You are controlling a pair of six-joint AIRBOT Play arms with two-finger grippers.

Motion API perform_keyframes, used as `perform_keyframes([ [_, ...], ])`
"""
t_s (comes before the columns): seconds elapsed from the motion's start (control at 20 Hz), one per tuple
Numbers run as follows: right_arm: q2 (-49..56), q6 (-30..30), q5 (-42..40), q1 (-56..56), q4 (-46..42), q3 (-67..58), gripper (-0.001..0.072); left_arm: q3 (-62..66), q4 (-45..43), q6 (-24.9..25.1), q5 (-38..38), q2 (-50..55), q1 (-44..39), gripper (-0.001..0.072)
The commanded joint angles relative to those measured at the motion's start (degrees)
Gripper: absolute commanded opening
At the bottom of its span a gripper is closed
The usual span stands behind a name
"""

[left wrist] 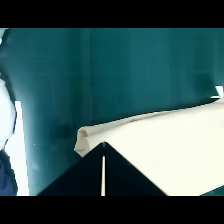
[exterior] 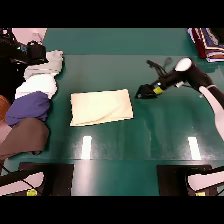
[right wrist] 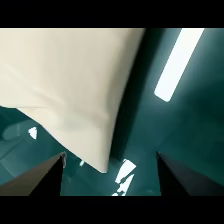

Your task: Fold the shirts.

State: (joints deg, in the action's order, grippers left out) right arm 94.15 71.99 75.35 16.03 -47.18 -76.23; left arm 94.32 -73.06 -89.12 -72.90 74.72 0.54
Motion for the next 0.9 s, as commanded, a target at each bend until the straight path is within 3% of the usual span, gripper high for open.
perform_keyframes([
  [0.0,-0.8,-1.5,-7.7,-4.2,7.8,10.7,0.0643,-0.1,0.1,1.2,2.9,0.0,-2.1,0.0025],
  [0.1,-0.8,-3.2,-11.5,-2.4,11.0,12.9,0.0596,-0.1,0.1,1.2,4.7,0.0,-3.4,0.0025],
  [0.25,0.6,-3.5,-15.0,1.7,13.7,12.0,0.0595,-0.1,0.4,1.2,5.4,0.0,-4.4,0.0025],
  [0.5,10.7,-3.5,-8.5,10.7,14.7,0.4,0.0593,-0.1,0.6,1.2,4.6,0.0,-4.4,0.0025],
  [0.55,12.3,-3.5,-7.6,12.2,14.7,-1.9,0.0565,-0.1,0.6,1.2,4.5,0.0,-4.4,0.0025],
  [0.75,14.6,-3.5,-7.3,15.3,14.4,-8.3,0.012,-0.1,1.6,1.3,3.4,0.0,-4.4,0.0026],
  [0.8,14.6,-3.5,-7.3,15.2,13.9,-9.4,0.0045,-0.1,2.0,1.3,2.9,0.0,-4.4,0.0025],
  [0.85,14.6,-3.6,-7.0,14.7,13.5,-10.6,0.0016,-0.1,2.3,1.3,2.4,0.0,-4.4,0.0025],
])
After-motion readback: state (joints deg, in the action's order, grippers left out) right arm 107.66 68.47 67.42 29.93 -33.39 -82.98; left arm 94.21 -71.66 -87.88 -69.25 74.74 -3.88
